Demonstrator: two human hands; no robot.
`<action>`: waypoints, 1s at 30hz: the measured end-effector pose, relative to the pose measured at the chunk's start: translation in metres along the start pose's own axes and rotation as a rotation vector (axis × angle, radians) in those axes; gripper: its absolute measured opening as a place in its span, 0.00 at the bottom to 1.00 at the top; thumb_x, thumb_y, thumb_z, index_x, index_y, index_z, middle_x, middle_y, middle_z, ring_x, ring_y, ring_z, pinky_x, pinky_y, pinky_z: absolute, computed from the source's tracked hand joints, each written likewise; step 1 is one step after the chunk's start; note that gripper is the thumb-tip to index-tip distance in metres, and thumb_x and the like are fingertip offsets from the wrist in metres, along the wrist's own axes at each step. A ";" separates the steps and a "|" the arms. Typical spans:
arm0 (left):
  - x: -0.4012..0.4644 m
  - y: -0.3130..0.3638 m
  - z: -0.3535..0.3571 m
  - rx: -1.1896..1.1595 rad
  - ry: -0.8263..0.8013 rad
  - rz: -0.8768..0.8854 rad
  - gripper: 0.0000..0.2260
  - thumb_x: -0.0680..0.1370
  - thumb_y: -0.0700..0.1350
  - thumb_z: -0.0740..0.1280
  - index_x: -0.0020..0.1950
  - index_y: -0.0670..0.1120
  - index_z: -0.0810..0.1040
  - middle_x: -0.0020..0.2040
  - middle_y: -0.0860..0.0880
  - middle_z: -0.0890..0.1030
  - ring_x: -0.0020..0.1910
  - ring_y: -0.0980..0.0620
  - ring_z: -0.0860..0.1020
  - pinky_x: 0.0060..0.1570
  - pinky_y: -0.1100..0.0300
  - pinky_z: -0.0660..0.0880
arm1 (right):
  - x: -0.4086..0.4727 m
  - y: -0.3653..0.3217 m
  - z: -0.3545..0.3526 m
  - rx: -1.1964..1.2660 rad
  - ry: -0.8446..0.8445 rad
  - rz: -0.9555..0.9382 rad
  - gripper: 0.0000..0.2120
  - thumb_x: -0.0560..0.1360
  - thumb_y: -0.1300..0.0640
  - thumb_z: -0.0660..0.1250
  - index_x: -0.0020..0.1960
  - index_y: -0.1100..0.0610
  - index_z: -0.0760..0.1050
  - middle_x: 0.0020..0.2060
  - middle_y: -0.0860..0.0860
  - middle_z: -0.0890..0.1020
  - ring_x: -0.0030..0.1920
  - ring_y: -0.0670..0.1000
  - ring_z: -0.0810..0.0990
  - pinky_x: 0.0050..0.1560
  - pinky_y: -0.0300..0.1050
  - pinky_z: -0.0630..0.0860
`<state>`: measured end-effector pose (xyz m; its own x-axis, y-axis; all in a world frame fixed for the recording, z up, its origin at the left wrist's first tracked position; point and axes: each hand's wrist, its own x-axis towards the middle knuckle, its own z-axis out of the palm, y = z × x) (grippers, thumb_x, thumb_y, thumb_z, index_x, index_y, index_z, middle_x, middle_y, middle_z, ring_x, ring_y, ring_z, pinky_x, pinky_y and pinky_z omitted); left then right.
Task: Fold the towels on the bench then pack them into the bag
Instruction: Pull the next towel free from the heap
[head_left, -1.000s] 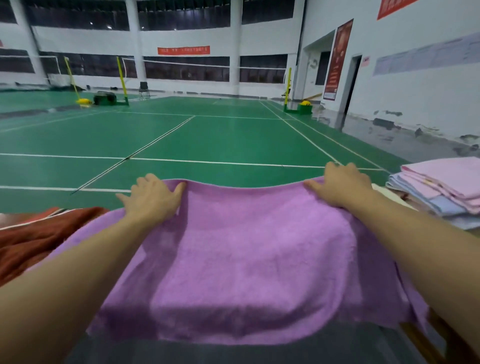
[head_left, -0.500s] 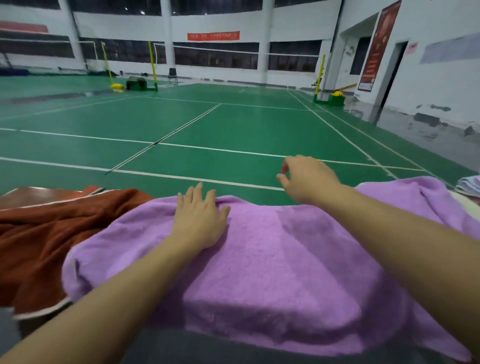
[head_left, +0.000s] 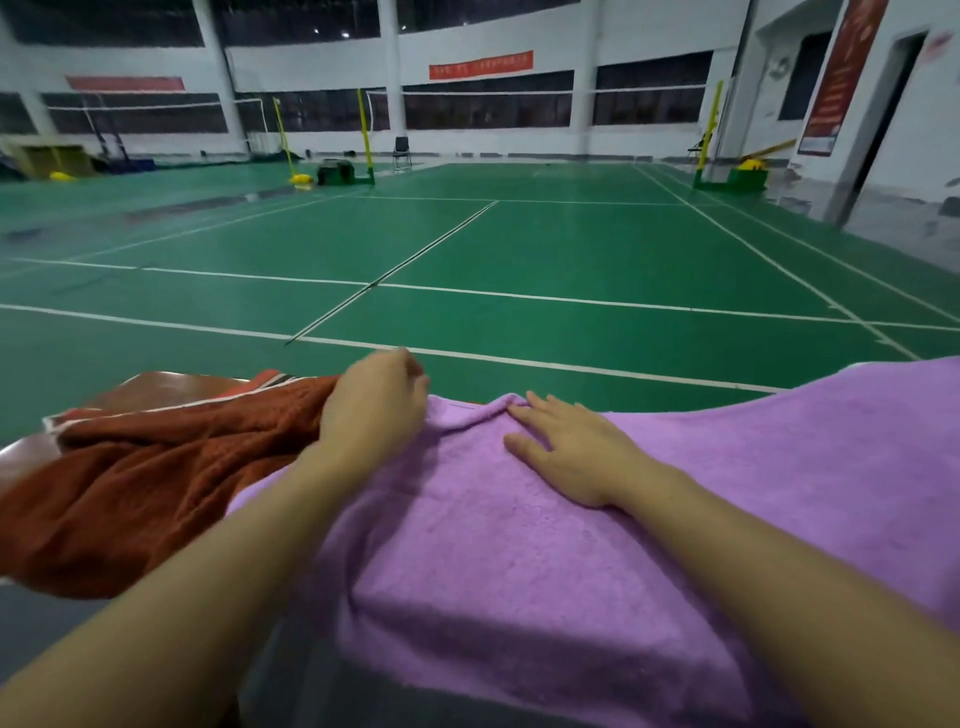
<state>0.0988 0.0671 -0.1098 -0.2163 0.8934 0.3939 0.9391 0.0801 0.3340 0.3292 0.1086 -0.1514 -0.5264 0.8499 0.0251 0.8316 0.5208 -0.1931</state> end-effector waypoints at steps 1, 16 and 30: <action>0.011 -0.008 0.001 0.058 -0.076 -0.040 0.16 0.79 0.55 0.67 0.58 0.45 0.82 0.58 0.42 0.83 0.56 0.40 0.79 0.57 0.50 0.76 | 0.000 0.000 0.001 -0.002 -0.009 0.005 0.31 0.82 0.33 0.47 0.82 0.43 0.51 0.82 0.46 0.51 0.81 0.48 0.51 0.81 0.52 0.48; 0.040 -0.028 -0.001 0.061 -0.518 -0.038 0.14 0.75 0.57 0.74 0.50 0.49 0.80 0.45 0.49 0.83 0.47 0.46 0.81 0.52 0.56 0.77 | -0.003 0.001 0.004 0.012 -0.001 0.030 0.33 0.81 0.30 0.44 0.82 0.41 0.50 0.82 0.44 0.50 0.81 0.48 0.50 0.81 0.52 0.46; 0.049 -0.035 0.005 -0.079 -0.043 0.109 0.06 0.77 0.44 0.73 0.51 0.49 0.79 0.52 0.46 0.74 0.50 0.42 0.77 0.53 0.51 0.73 | 0.000 0.004 0.005 0.001 0.009 0.021 0.33 0.80 0.29 0.43 0.82 0.41 0.51 0.82 0.44 0.50 0.81 0.48 0.50 0.80 0.52 0.46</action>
<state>0.0566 0.1104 -0.1071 -0.1012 0.9130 0.3952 0.9322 -0.0517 0.3581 0.3315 0.1102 -0.1575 -0.5067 0.8616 0.0300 0.8424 0.5023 -0.1950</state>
